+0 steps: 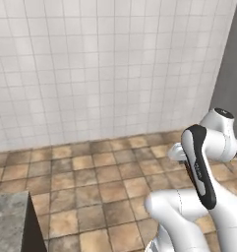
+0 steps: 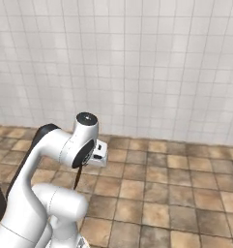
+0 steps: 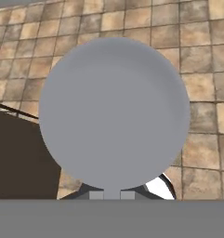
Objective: Take the fork and place it on the left side of the plate. Then take the spoon and place it on the right side of the plate. Make sure they're directly next to the plate.
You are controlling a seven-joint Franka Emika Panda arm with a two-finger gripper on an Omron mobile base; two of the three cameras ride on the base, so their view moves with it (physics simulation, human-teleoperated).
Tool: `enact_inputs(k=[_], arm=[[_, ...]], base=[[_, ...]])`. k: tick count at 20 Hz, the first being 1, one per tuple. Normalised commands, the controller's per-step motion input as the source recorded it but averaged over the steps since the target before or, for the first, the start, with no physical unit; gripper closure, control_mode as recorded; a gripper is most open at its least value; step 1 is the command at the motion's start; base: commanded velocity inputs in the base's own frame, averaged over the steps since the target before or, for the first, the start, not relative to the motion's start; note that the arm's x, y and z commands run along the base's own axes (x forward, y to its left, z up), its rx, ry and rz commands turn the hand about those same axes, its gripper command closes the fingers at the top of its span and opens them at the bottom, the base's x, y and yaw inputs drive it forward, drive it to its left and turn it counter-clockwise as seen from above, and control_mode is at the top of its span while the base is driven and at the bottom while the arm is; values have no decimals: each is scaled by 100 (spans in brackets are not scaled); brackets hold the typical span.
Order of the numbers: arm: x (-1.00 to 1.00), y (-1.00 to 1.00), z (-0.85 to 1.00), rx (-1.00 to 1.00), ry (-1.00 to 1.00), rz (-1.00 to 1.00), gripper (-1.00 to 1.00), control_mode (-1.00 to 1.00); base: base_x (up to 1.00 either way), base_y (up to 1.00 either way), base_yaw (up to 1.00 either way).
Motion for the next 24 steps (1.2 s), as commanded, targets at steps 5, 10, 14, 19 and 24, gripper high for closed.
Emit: enact_inputs(k=[5, 10, 14, 19, 24], arm=[[0, 0, 0, 0, 0, 0, 100, 100], [0, 0, 0, 0, 0, 0, 100, 100], [0, 0, 0, 0, 0, 0, 100, 100], [0, 0, 0, 0, 0, 0, 100, 100], [0, 0, 0, 0, 0, 0, 100, 100]], base=[[87, 6, 35], [87, 6, 35], [87, 7, 36], [86, 7, 37], [81, 6, 42]])
